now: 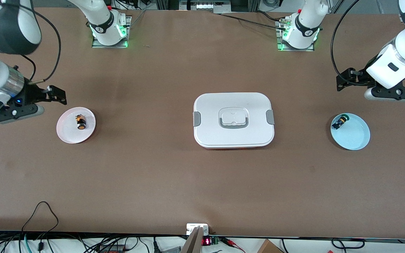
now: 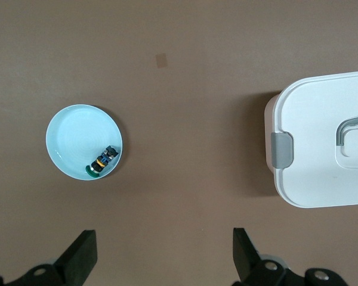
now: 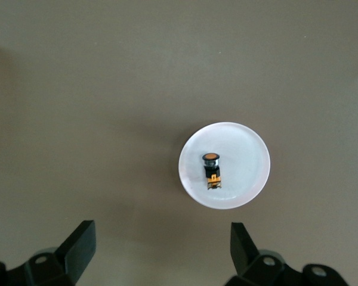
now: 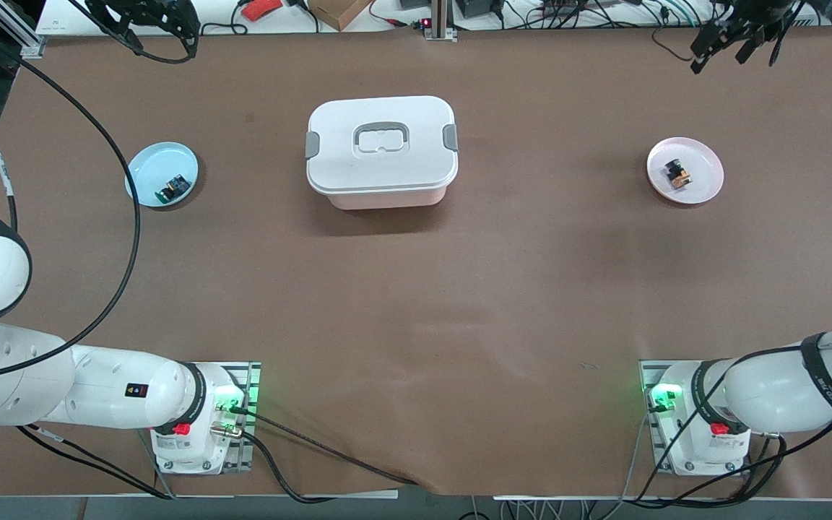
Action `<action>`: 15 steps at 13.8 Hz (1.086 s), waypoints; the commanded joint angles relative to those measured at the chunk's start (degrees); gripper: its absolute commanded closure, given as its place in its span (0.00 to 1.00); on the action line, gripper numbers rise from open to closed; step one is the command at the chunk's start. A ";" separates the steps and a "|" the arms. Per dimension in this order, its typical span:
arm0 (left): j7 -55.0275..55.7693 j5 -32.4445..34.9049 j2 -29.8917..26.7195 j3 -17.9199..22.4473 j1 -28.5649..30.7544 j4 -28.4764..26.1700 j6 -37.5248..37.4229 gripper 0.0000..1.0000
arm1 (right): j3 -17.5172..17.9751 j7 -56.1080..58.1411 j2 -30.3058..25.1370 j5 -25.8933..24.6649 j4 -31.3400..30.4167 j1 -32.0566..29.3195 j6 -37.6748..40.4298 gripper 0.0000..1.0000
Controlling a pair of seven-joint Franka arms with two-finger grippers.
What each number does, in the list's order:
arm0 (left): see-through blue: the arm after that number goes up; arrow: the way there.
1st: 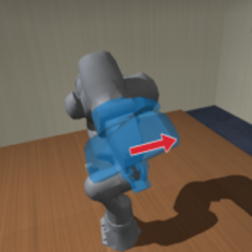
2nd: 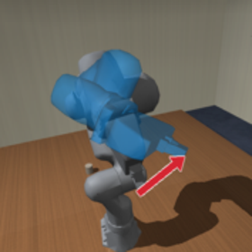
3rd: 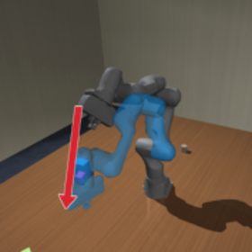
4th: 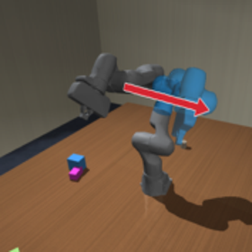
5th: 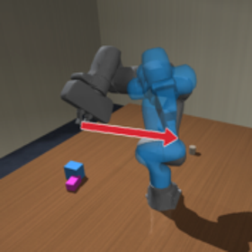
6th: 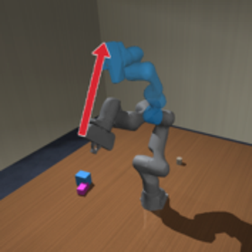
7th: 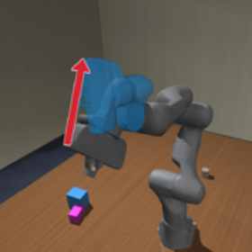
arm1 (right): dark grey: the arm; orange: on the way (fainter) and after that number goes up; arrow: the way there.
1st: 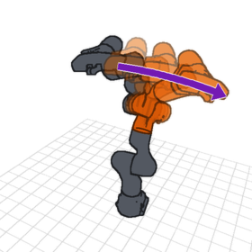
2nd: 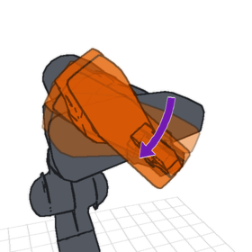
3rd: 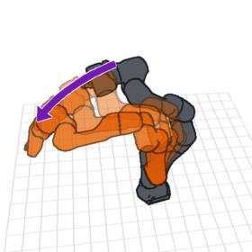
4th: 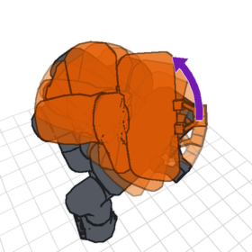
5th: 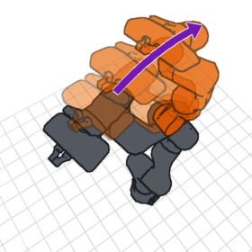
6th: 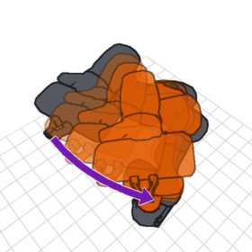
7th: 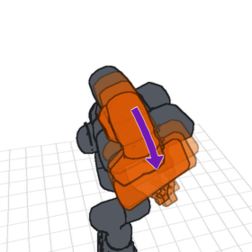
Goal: Transfer orange switch to right arm and place
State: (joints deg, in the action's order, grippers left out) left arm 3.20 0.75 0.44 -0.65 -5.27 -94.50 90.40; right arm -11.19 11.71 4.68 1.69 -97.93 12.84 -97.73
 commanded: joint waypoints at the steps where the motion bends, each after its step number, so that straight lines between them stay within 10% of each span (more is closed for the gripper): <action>1: 0.40 -1.54 0.53 0.48 0.08 1.16 -0.31 0.00 | -0.14 -3.09 -0.10 2.34 3.62 -0.01 5.17 0.00; 15: 0.40 -1.63 0.53 0.57 0.08 1.16 -0.40 0.00 | -0.05 -5.65 0.51 1.91 10.66 -0.27 11.33 0.00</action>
State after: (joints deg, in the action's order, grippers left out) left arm 3.20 0.74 0.44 -0.34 -5.26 -94.50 90.40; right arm -11.27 6.12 4.32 3.42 -89.24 12.86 -87.93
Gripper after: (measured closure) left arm 0.000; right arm 0.000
